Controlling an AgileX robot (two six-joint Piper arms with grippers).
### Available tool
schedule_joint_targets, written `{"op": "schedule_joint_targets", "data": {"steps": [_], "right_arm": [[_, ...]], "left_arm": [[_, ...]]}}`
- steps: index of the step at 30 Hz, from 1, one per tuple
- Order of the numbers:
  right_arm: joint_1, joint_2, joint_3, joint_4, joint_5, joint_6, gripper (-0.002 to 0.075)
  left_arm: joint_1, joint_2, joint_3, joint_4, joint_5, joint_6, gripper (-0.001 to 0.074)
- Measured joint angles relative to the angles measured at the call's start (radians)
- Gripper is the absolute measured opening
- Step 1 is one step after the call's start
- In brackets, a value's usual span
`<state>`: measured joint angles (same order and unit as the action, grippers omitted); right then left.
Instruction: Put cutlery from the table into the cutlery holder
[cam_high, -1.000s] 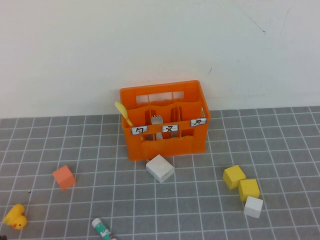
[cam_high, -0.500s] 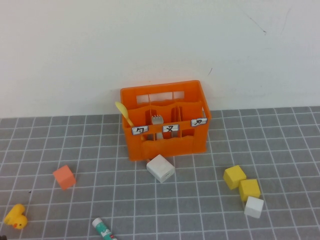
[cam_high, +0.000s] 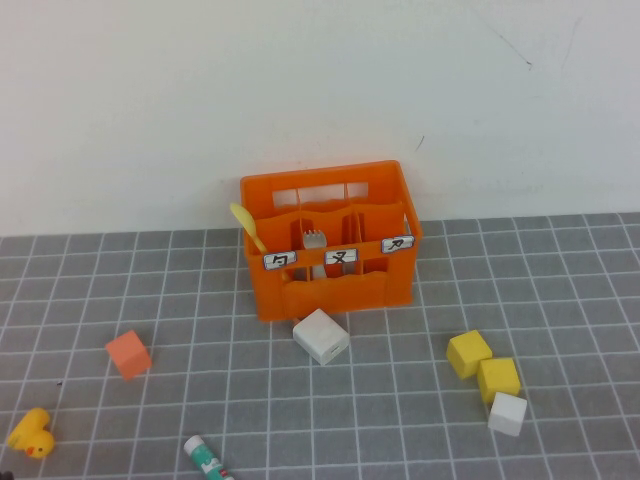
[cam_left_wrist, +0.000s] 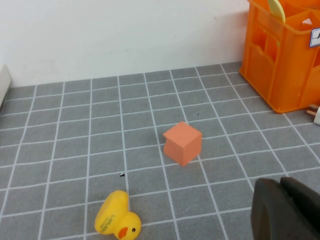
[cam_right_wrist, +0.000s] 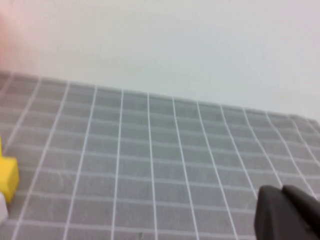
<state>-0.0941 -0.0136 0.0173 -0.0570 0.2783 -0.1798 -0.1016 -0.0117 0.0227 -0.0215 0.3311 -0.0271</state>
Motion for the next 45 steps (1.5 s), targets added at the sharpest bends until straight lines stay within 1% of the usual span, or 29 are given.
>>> {"op": "schedule_joint_targets", "data": {"steps": [6, 11, 18, 27, 40, 45], "right_arm": [[0.0, 0.0, 0.009, -0.059, 0.064, 0.029, -0.0002], [0.005, 0.0, 0.007, -0.072, 0.072, 0.126, -0.0002], [0.017, 0.0, 0.003, -0.091, 0.086, 0.197, -0.0002], [0.012, 0.0, 0.003, -0.091, 0.09, 0.236, -0.0002], [0.012, 0.0, 0.003, -0.091, 0.09, 0.243, -0.0002], [0.012, 0.0, 0.003, -0.091, 0.09, 0.34, -0.0002]], "left_arm": [[0.0, 0.0, 0.0, 0.0, 0.002, 0.0, -0.0001], [0.0, 0.0, 0.0, 0.0, 0.002, 0.0, -0.0001], [0.0, 0.0, 0.0, 0.0, 0.002, 0.001, -0.0001], [0.0, 0.0, 0.0, 0.0, 0.002, 0.006, -0.0001], [0.0, 0.0, 0.0, 0.0, 0.002, 0.006, -0.0001], [0.0, 0.0, 0.0, 0.0, 0.002, 0.006, -0.0001]]}}
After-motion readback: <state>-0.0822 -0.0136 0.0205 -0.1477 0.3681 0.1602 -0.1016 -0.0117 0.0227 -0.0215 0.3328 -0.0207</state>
